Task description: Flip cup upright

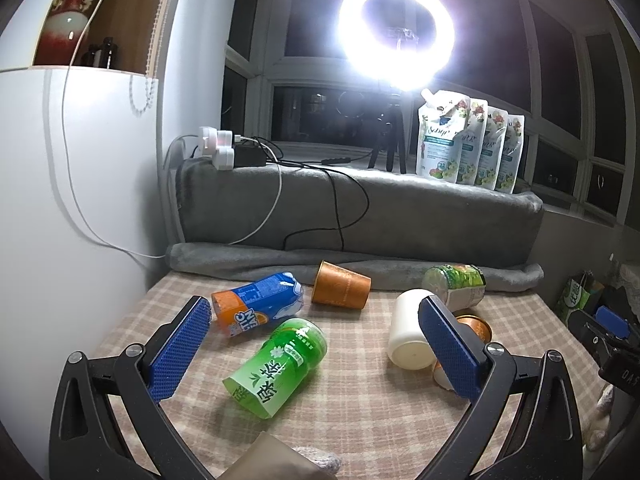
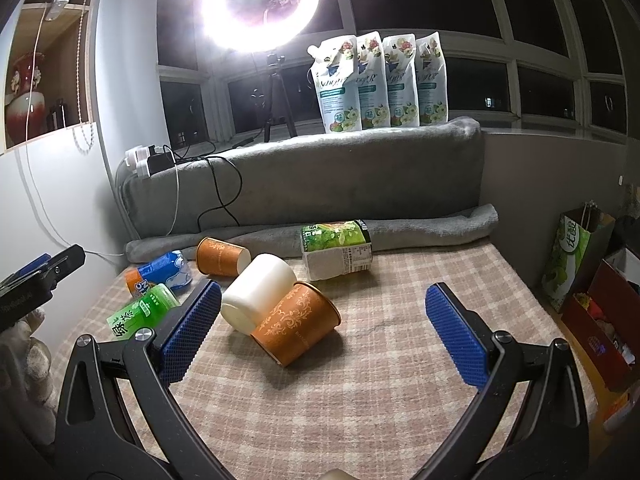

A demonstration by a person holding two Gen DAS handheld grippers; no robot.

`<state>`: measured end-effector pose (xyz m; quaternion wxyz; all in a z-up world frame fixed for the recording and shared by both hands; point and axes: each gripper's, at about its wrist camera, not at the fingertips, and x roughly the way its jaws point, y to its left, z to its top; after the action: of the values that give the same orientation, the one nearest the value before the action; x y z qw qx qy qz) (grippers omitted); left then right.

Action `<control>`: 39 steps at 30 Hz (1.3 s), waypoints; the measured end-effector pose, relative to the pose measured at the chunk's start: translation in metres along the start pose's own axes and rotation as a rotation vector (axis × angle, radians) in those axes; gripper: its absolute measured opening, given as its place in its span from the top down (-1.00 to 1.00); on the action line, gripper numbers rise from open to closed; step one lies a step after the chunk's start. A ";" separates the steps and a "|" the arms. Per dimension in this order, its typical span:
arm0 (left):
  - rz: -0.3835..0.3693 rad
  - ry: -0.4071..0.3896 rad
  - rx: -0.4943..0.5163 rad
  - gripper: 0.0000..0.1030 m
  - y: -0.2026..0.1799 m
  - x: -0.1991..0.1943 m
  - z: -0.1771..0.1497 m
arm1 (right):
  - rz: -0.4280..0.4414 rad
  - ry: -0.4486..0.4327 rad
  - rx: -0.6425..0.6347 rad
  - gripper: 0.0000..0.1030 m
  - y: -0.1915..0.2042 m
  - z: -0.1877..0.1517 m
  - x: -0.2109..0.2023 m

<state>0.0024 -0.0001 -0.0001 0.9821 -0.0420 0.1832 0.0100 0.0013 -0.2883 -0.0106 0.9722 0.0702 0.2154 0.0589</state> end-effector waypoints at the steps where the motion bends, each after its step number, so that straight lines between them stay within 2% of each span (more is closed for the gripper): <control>1: 0.000 0.000 0.002 -0.99 0.000 0.000 0.000 | 0.000 0.000 0.001 -1.00 -0.001 0.000 0.000; 39: 0.005 0.009 0.003 -0.99 0.001 0.004 -0.001 | -0.002 0.002 0.005 -1.00 -0.003 -0.002 0.001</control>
<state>0.0053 0.0011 -0.0029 0.9813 -0.0402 0.1878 0.0118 0.0016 -0.2914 -0.0130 0.9719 0.0723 0.2164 0.0573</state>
